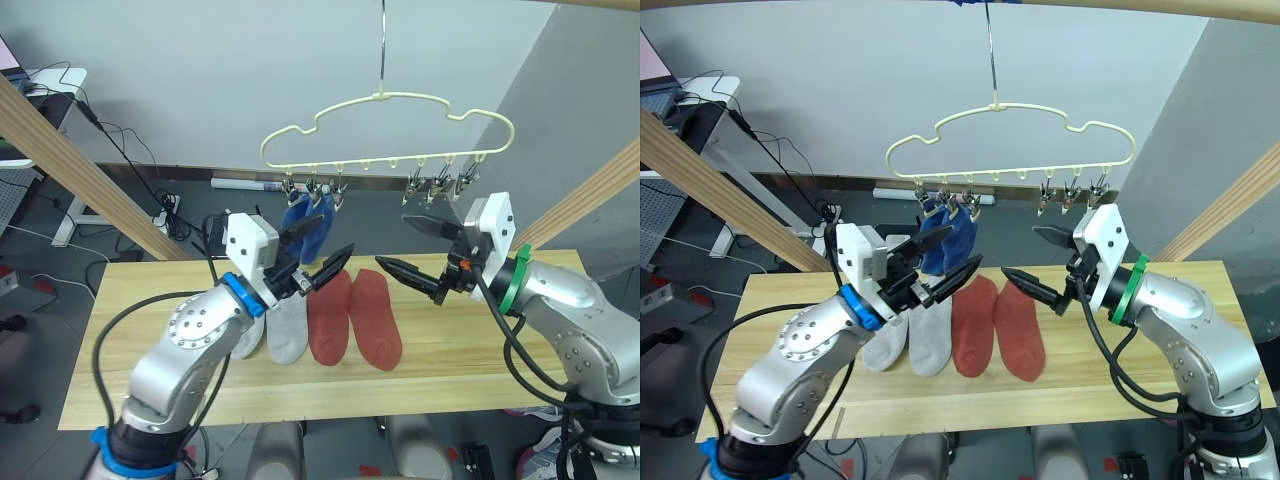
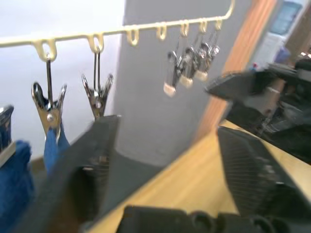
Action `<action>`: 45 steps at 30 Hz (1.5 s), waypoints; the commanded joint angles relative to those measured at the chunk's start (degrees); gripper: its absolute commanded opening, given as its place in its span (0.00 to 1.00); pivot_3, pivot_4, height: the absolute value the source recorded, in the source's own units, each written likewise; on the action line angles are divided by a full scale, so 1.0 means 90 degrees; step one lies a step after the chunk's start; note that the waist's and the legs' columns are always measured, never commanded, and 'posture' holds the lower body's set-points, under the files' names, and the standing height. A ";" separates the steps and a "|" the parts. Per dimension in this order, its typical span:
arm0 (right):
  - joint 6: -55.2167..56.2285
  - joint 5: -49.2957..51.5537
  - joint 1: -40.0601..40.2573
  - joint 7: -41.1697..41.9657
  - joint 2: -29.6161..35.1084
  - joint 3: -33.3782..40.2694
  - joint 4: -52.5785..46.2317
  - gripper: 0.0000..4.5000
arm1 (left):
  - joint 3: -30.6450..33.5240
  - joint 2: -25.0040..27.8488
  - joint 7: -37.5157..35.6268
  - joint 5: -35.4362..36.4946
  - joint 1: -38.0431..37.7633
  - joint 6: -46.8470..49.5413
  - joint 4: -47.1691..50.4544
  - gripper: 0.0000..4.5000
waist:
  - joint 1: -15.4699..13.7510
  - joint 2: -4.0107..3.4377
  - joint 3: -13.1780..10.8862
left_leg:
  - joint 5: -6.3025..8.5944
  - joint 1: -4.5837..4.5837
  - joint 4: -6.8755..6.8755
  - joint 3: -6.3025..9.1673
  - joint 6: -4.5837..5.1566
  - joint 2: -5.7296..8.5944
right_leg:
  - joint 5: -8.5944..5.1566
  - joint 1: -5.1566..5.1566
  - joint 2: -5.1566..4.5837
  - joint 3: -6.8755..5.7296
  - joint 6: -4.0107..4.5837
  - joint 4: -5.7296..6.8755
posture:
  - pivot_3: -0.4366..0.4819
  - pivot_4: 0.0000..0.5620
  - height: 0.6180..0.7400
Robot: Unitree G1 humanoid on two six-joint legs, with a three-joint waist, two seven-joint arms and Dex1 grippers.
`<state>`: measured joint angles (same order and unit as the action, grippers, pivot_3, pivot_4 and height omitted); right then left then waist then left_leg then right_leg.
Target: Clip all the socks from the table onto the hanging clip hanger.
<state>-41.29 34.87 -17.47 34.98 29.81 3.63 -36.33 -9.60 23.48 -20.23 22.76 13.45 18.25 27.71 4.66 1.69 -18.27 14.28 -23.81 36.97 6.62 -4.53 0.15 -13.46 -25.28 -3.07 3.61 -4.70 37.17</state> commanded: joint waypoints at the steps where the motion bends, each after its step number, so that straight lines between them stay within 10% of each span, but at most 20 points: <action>1: 0.0302 0.0046 -0.0156 -0.0221 -0.0058 0.0179 -0.0406 1.00 | -0.0163 -0.0287 0.0114 -0.0736 0.0248 -0.0627 -0.0378 0.75 | 0.0011 0.0000 0.0000 | -0.0002 0.0000 0.0001 -0.0001 0.0004 0.0001 | 0.0005 0.0000 0.0000 0.0001 -0.0002 0.0000 | 0.31 0.52 1.00; 10: 0.0339 0.0080 -0.0222 -0.0405 -0.0038 0.0022 -0.0463 1.00 | -0.0034 -0.0726 0.0080 -0.1203 0.0368 -0.1009 -0.0813 0.46 | 0.0039 -0.0001 0.0000 | -0.0010 0.0003 0.0004 -0.0005 0.0015 0.0001 | 0.0018 0.0000 0.0000 0.0006 -0.0004 0.0006 | 0.30 0.53 1.00; 45: 0.0351 0.0527 -0.1038 -0.0083 -0.0013 -0.0234 -0.0337 1.00 | 0.0201 -0.2115 0.1051 -0.2193 0.0994 -0.1388 -0.1960 0.46 | 0.0064 0.0000 0.0001 | -0.0017 0.0012 0.0057 -0.0004 0.0025 0.0006 | 0.0031 0.0002 0.0000 0.0007 -0.0003 0.0077 | 0.26 0.52 1.00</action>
<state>-38.36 38.43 -26.10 34.45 29.49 0.91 -37.70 -8.00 4.87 -11.39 3.61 21.85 7.23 8.90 5.24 1.69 -18.27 14.12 -23.73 37.58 6.59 -4.30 0.20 -13.18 -25.26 -3.07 3.68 -4.72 37.90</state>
